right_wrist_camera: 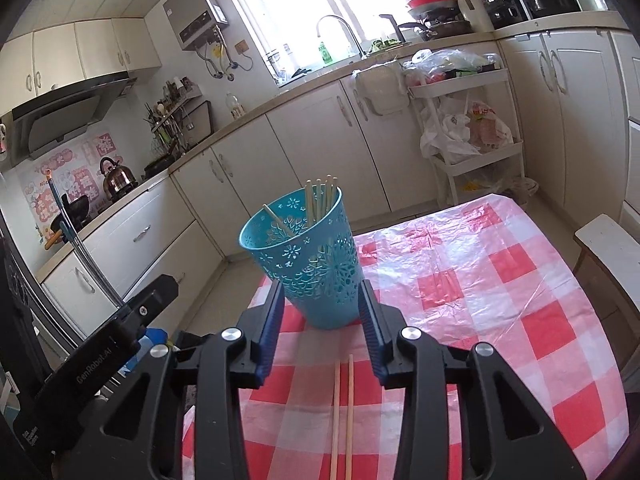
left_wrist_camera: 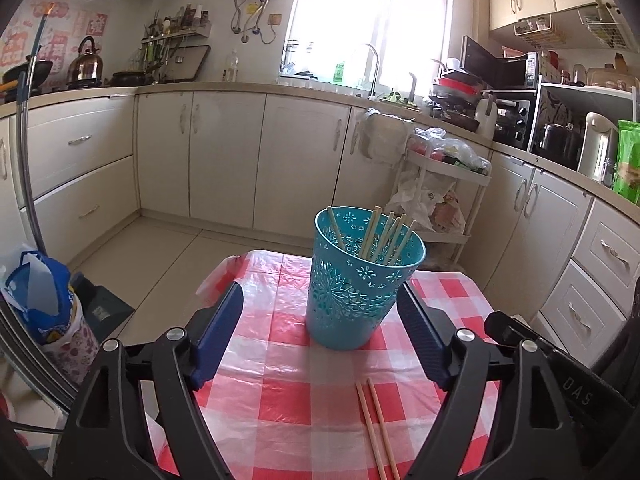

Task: Organize utensils
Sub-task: 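Lower both tools back toward the last sticks on the table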

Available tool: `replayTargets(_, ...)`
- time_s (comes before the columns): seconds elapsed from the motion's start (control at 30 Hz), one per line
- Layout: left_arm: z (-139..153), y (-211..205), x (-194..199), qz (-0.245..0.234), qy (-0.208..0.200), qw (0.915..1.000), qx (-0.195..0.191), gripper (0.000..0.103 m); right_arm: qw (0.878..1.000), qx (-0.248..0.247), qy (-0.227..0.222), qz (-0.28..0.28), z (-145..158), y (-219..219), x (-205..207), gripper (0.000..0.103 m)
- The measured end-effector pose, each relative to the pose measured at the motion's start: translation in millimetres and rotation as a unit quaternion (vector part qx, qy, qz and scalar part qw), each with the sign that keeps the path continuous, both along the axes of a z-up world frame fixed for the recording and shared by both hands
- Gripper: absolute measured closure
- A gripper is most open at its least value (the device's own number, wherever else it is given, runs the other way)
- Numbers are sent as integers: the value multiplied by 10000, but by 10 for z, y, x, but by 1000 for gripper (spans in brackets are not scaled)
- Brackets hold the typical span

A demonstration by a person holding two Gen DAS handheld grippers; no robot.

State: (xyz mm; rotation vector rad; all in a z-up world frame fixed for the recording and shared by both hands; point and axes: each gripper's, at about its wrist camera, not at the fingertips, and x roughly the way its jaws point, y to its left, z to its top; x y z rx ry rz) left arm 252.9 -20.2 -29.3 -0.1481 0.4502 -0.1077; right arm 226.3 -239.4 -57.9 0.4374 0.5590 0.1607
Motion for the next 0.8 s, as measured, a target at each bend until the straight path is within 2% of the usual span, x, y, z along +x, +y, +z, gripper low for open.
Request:
replayTargets(0.27, 39, -24, -65, -50, 13, 10000, 33, 25, 10000, -9, 57, 8, -23, -17, -89, 65)
replayTargets(0.43, -47, 31, -77, -129, 336, 9993, -123, 25, 9992, -310, 248, 103, -94, 38, -186, 65)
replayTargets(0.6, -175, 165, -169, -24, 673, 9976, -180, 25, 9902, -869, 951, 532, -537, 183, -212, 65)
replayTargets(0.67, -221, 199, -194, -1, 772, 9969, -164, 25, 9852, -982, 1229, 680, -742, 219, -187, 72)
replayTargets(0.8, -317, 265, -224, 33, 979, 9951, -163, 24, 9791, -1171, 1429, 844, -949, 339, -82, 76)
